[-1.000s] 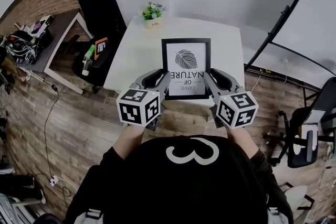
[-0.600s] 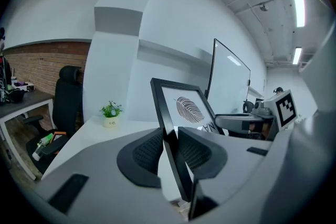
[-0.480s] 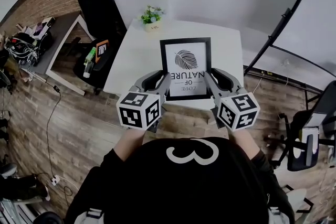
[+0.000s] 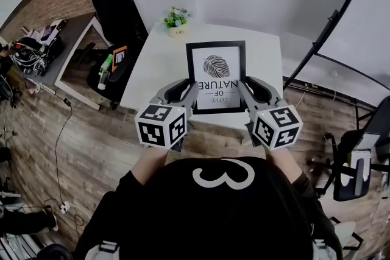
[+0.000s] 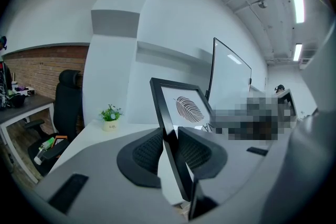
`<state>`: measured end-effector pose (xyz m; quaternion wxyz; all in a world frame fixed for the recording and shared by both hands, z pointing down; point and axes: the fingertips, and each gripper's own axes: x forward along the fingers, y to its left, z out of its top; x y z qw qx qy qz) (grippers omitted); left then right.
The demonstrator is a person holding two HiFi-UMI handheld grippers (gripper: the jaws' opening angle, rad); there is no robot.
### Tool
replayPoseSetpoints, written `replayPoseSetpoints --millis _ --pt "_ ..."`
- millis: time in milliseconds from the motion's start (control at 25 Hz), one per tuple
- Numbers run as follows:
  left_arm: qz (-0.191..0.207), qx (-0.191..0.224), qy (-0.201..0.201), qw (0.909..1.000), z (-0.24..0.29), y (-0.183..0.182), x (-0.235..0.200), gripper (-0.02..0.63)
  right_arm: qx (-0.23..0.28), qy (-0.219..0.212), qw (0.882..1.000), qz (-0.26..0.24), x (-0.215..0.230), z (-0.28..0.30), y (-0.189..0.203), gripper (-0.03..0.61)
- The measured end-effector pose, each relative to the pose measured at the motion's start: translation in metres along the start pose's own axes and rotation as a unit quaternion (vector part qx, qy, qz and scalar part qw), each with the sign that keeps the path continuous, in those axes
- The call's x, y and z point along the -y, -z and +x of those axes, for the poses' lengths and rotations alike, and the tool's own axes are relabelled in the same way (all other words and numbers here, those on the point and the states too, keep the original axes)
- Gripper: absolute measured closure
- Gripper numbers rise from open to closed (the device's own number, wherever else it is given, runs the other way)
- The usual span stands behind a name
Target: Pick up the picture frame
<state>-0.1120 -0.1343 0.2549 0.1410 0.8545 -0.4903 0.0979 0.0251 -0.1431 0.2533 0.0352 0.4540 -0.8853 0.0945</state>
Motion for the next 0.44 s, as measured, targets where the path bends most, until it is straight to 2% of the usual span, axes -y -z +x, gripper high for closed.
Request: replayPoseSetpoints --millis 440 --pt "0.000 -0.001 -0.006 1.0000 0.0062 -0.0008 0.0031 0.515 0.001 -0.008 1.000 0.003 0.0084 0.0020 0.0014 0.483"
